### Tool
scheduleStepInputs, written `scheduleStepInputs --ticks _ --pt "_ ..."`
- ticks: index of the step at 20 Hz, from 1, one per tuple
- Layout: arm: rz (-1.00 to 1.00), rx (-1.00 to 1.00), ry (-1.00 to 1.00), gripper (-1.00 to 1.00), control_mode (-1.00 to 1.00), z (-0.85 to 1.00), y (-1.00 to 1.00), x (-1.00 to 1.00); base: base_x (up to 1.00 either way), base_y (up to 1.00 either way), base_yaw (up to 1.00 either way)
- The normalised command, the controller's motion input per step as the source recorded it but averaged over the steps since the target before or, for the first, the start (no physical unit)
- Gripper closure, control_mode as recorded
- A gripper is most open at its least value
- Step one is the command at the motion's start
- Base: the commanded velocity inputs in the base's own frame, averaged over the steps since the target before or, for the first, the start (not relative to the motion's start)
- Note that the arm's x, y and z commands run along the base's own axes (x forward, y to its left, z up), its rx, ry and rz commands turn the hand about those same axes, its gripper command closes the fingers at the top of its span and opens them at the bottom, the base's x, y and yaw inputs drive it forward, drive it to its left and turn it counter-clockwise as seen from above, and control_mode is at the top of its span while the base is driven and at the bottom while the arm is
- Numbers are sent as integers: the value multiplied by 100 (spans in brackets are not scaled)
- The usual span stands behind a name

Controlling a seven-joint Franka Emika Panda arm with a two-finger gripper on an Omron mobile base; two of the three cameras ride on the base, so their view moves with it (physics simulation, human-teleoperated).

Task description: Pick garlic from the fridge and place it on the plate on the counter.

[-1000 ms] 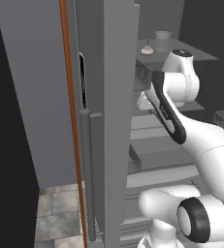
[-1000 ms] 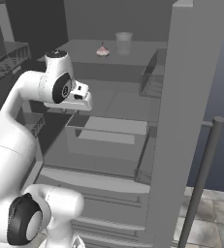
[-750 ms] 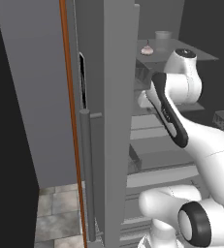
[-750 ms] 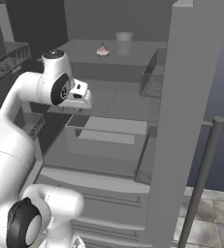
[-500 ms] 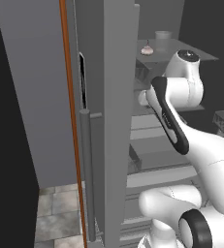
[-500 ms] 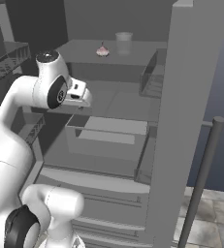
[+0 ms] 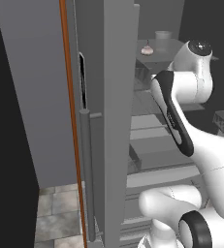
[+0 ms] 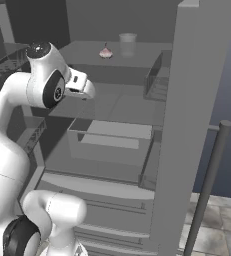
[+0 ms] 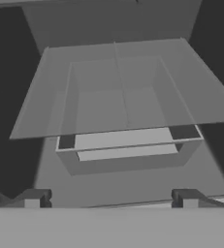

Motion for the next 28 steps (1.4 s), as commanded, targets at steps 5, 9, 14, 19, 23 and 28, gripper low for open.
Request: scheduleStepInputs --ticks 5,9,14,19,23,28 --pt "0 0 -8 -100 -100 44 -3 0 0 0 0" --pt "0 0 -19 -100 -100 46 -3 0 0 0 0" --pt "-2 0 -26 -100 -100 39 -20 -1 0 0 0" --pt "0 -2 -20 -100 -100 41 -3 4 0 0 0" --pt "0 -1 3 -100 -100 36 -34 31 0 0 0" --pt "-3 -1 3 -100 -100 8 -17 48 0 0 0"
